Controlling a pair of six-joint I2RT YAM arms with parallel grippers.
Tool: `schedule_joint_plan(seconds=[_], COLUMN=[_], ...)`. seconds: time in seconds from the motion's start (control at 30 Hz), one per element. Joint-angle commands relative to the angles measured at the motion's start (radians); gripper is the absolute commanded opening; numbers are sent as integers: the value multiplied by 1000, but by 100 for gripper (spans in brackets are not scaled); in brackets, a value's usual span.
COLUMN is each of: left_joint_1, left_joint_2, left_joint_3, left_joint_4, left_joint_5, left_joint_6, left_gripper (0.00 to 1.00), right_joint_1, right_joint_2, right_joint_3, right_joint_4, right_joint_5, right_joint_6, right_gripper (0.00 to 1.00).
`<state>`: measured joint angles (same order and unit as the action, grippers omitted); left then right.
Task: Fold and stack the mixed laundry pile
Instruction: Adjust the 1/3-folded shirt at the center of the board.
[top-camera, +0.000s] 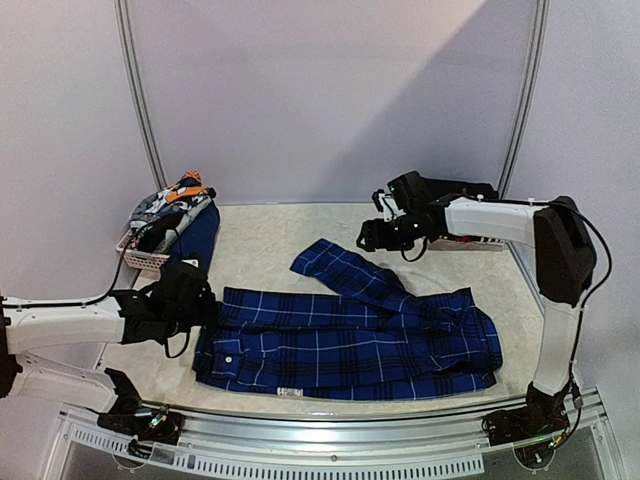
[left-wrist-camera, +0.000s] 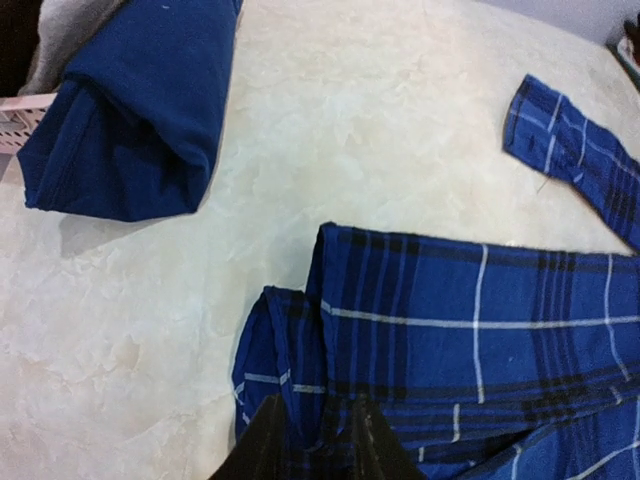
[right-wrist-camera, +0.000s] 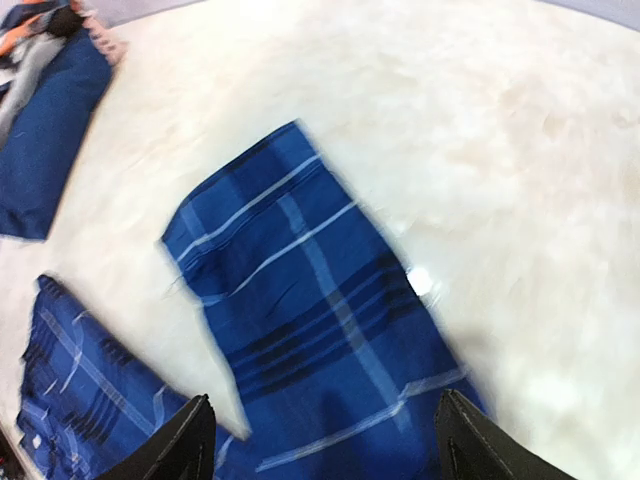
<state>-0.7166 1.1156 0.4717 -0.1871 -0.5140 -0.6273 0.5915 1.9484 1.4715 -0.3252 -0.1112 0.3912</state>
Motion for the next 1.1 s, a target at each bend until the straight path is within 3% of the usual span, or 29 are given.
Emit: schedule_joint_plan(seconds=[0.0,0.1,0.37,0.67,1.07], left_joint_1=[9,11,23,111,173], left_joint_2=[-27,11,290,598,957], left_joint_3=[59,127,408,684,1072], left_joint_4=[45,65,63,71,-146], left_joint_5=[-3,28,121,293,416], left_joint_6=[109,175,295,362,422], left_gripper=[30,41,57,62,62], right_joint_1=[-36,-42,-46,-49,-48], right_joint_2=[141,159,47,-199,-369], right_joint_3=[153,151,-21,-256,-458], right_joint_4=[-111,-109,-70,19,134], right_joint_5=[-31,-30,32,92,103], right_joint_6=[-76,-97,-98,-58,-7], right_gripper=[75,75,75,76,77])
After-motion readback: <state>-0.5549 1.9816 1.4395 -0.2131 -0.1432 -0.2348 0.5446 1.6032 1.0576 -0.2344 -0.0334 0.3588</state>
